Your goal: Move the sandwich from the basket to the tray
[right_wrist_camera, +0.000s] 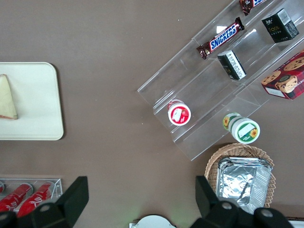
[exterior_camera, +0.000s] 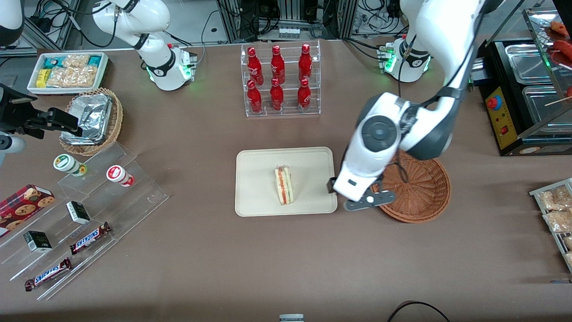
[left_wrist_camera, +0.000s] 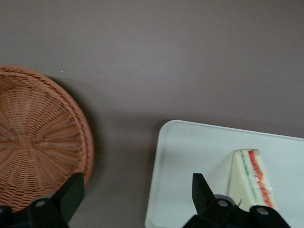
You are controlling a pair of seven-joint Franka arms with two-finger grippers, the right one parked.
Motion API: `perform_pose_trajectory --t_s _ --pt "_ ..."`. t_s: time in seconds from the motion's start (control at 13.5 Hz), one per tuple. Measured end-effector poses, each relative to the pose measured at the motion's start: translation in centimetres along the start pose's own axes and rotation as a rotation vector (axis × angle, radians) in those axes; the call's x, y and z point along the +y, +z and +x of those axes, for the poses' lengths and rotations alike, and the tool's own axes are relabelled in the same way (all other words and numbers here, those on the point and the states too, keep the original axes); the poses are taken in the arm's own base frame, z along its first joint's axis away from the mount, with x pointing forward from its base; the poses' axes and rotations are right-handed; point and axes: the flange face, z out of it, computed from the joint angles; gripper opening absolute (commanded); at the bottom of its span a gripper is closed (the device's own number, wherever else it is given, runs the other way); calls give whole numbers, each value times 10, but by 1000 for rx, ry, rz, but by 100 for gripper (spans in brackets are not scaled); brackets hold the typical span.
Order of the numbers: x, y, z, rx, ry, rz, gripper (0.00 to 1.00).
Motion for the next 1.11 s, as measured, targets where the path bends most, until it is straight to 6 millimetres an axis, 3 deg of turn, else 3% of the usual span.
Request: perform_pose_trajectory --t_s 0.52,0.89,1.11 --pt "-138 -59 19 -103 163 32 100" --pt "-208 -96 21 -150 236 43 100" --pt "-229 -118 22 -126 229 41 100"
